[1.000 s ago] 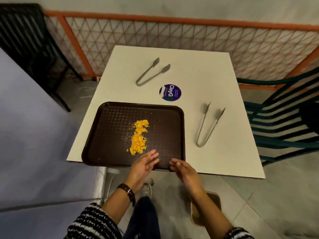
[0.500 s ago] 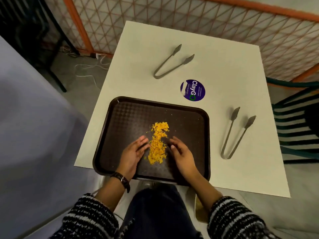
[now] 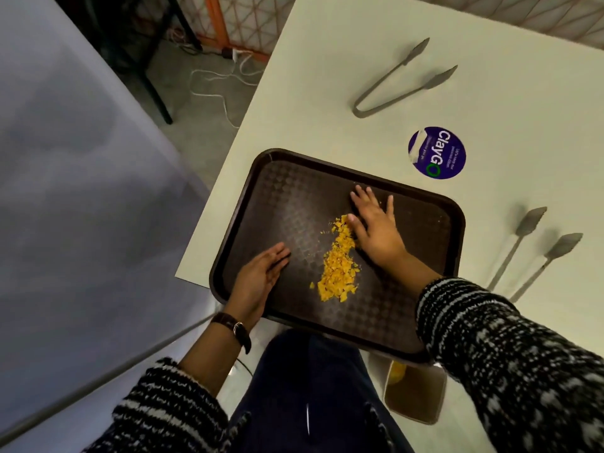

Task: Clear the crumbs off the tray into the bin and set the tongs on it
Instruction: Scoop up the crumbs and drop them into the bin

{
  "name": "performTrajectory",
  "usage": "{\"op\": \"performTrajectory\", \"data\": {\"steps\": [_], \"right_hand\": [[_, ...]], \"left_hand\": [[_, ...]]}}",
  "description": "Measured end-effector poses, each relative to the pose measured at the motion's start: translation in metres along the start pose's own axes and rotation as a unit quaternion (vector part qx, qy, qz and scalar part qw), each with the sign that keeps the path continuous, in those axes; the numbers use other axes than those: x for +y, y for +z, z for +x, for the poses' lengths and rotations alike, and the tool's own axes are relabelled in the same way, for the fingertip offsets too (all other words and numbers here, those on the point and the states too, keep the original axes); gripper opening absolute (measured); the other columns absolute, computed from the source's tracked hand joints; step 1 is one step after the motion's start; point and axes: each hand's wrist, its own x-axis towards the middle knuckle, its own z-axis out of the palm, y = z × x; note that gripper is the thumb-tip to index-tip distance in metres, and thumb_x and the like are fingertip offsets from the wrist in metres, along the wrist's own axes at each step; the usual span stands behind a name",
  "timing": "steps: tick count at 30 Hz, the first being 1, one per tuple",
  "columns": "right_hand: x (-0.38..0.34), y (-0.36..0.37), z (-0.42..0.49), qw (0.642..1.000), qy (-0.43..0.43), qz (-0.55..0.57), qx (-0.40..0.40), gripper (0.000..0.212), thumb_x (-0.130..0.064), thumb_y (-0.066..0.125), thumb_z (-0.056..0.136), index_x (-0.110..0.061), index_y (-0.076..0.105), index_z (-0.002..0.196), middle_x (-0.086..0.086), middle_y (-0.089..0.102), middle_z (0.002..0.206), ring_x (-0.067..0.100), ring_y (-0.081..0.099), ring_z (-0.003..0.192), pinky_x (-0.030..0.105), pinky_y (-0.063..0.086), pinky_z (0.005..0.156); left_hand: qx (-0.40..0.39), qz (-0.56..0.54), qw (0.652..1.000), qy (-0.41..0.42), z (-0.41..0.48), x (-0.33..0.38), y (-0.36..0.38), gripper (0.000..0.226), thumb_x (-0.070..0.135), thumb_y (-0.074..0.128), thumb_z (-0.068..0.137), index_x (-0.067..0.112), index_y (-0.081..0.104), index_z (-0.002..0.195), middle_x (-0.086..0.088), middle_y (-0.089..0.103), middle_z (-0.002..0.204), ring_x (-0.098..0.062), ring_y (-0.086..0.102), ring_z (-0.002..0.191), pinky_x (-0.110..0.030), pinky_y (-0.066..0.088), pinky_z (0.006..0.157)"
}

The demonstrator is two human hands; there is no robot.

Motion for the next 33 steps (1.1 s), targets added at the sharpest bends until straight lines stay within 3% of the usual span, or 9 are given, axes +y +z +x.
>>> {"op": "performTrajectory", "data": {"steps": [6,12,15,18,20,22,26,29,33], "right_hand": [[-0.019,0.014,-0.02,0.992,-0.082,0.054,-0.08,0.06,-0.043,0.022,0.094,-0.011,0.031,0.144,0.004,0.025,0.155,0.01,0.011,0.144,0.034,-0.003,0.119],[-0.038,0.024,-0.056,0.973,-0.082,0.173,-0.127,0.064,-0.05,0.021,0.095,-0.007,0.046,0.135,0.006,0.04,0.147,0.01,0.026,0.141,0.022,0.003,0.119],[-0.048,0.023,-0.073,0.965,-0.04,0.247,-0.081,0.068,-0.054,0.019,0.095,-0.006,0.047,0.134,0.003,0.044,0.143,0.008,0.031,0.138,0.022,0.008,0.119],[-0.051,0.023,-0.093,0.958,0.035,0.284,0.019,0.065,-0.055,0.019,0.094,-0.011,0.044,0.135,0.001,0.04,0.145,0.005,0.027,0.14,0.021,0.005,0.119],[-0.048,0.023,-0.108,0.944,0.101,0.304,0.081,0.065,-0.057,0.021,0.093,-0.013,0.045,0.135,-0.002,0.038,0.147,0.002,0.025,0.14,0.019,0.004,0.118],[-0.045,0.023,-0.125,0.924,0.157,0.327,0.12,0.058,-0.053,0.027,0.092,-0.018,0.044,0.135,-0.004,0.038,0.147,0.003,0.024,0.141,0.016,0.003,0.117],[-0.041,0.026,-0.148,0.913,0.219,0.318,0.134,0.061,-0.052,0.025,0.089,-0.019,0.039,0.139,-0.006,0.033,0.15,-0.003,0.017,0.141,0.023,0.0,0.119],[-0.044,0.031,-0.149,0.928,0.229,0.276,0.103,0.07,-0.056,0.019,0.088,-0.017,0.027,0.145,-0.005,0.021,0.155,-0.004,0.005,0.142,0.019,-0.01,0.117],[-0.065,0.04,-0.139,0.943,0.189,0.267,0.057,0.079,-0.072,0.008,0.084,-0.022,0.004,0.145,-0.008,0.002,0.156,-0.006,-0.01,0.141,0.019,-0.018,0.113]], "left_hand": [[-0.013,-0.004,1.0,-0.008,0.003,-0.008,-0.008,0.038,0.017,0.035,0.098,0.007,0.047,0.132,-0.005,0.055,0.131,-0.012,0.054,0.115,-0.024,0.035,0.101],[-0.007,0.005,1.0,0.004,0.002,-0.009,-0.004,0.037,0.014,0.037,0.097,0.006,0.048,0.131,-0.006,0.056,0.13,-0.008,0.057,0.109,-0.024,0.037,0.101],[-0.007,0.031,0.999,0.01,0.0,-0.007,-0.001,0.038,0.014,0.036,0.097,0.007,0.047,0.132,-0.006,0.055,0.133,-0.012,0.055,0.114,-0.023,0.036,0.1],[0.022,0.111,0.992,0.06,-0.004,-0.009,0.004,0.035,0.012,0.042,0.095,0.01,0.051,0.129,-0.004,0.056,0.131,-0.012,0.054,0.115,-0.024,0.039,0.103],[0.032,0.212,0.968,0.133,-0.008,-0.013,0.01,0.037,0.01,0.049,0.093,0.013,0.052,0.129,-0.003,0.054,0.132,-0.01,0.05,0.116,-0.021,0.041,0.101],[-0.01,0.315,0.927,0.204,-0.007,-0.024,0.016,0.045,0.012,0.053,0.091,0.017,0.045,0.135,-0.004,0.045,0.14,-0.013,0.043,0.127,-0.03,0.036,0.109],[-0.05,0.498,0.812,0.3,0.007,-0.043,0.034,0.059,0.033,0.045,0.092,0.019,0.026,0.145,-0.001,0.02,0.156,-0.011,0.014,0.143,-0.034,0.002,0.119],[-0.031,0.55,0.774,0.312,0.017,-0.051,0.049,0.07,0.049,0.025,0.087,0.015,0.019,0.147,-0.002,0.011,0.158,-0.011,0.001,0.145,-0.027,-0.013,0.115],[-0.027,0.586,0.746,0.316,0.025,-0.065,0.06,0.069,0.047,0.019,0.089,0.013,0.012,0.148,-0.005,0.004,0.158,-0.011,-0.011,0.143,-0.018,-0.026,0.109]]}}
